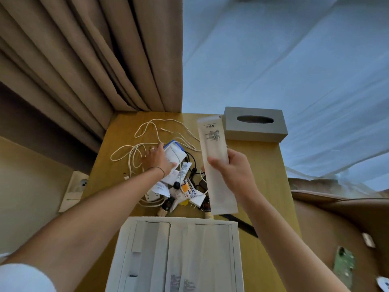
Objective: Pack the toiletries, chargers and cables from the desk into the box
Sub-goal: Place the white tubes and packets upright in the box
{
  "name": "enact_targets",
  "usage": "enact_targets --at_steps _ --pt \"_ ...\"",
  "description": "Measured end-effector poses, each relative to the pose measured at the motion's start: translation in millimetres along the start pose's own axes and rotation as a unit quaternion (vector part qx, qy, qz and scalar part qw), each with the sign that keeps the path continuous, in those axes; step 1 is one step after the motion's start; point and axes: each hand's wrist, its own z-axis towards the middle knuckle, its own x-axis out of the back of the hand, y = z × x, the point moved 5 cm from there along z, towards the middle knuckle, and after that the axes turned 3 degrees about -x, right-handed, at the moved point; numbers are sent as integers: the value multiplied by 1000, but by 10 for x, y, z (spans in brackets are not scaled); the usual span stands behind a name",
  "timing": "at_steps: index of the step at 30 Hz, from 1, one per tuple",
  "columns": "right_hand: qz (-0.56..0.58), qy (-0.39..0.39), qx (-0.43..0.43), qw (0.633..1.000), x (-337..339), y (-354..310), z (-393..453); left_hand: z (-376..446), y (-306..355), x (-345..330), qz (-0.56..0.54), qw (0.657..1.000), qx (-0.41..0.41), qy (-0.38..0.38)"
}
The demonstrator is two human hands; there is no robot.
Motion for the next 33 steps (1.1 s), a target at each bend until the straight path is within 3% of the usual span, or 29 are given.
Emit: enact_targets --at_steps 3,7,11,20,24,27,33 --pt "50 4 -27 998 3 119 -151 71 8 -40 -3 1000 -6 10" --pt "58 13 -49 997 26 310 -349 92 -8 -19 -102 994 20 20" --pt "81 34 -13 996 57 371 -549 55 -86 47 -174 984 36 25" --pt "6 62 -3 998 -53 676 -1138 -438 -284 443 -349 932 51 78" --pt "-141 94 13 985 -133 763 -1383 -857 -413 612 -420 902 22 94" --pt "-316 122 81 938 -230 789 -1553 -1191 -518 731 -462 881 -11 97" --pt "-450 93 98 883 -456 1022 -1715 -1775 -591 856 -526 844 -67 76"
